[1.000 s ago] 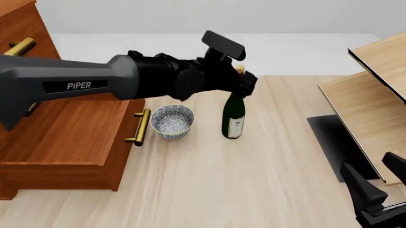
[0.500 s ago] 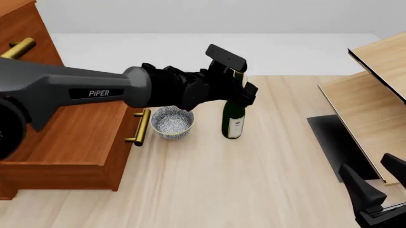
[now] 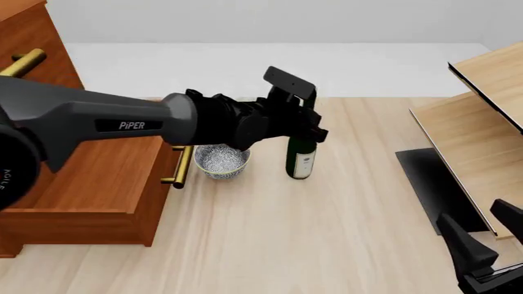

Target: Put the wine bottle in the bottom drawer of the cabinet.

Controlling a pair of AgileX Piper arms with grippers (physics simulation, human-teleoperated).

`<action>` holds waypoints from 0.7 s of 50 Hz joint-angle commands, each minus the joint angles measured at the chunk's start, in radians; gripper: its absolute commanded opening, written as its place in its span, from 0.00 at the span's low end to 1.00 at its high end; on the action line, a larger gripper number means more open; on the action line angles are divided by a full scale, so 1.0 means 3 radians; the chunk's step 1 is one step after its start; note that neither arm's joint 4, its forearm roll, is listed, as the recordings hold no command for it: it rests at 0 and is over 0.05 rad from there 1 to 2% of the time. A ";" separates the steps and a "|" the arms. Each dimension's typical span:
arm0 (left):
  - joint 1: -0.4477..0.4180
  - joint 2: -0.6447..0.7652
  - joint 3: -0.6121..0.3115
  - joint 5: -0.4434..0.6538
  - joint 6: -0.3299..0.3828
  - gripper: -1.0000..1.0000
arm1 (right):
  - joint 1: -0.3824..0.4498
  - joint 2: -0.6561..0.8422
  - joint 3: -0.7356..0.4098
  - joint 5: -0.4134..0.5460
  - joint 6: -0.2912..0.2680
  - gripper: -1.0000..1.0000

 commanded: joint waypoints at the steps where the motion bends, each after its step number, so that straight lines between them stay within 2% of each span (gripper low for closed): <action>1: 0.0022 -0.0022 0.0063 0.0002 0.0001 0.00 | 0.0009 0.0017 0.0000 -0.0015 -0.0011 1.00; 17: 0.0000 -0.0228 0.0097 0.0106 0.0015 0.00 | 0.0010 0.0055 0.0000 -0.0056 -0.0018 1.00; 35: -0.0042 -0.0927 0.0149 0.0389 -0.0011 0.00 | 0.0007 0.0104 0.0000 -0.0102 -0.0036 1.00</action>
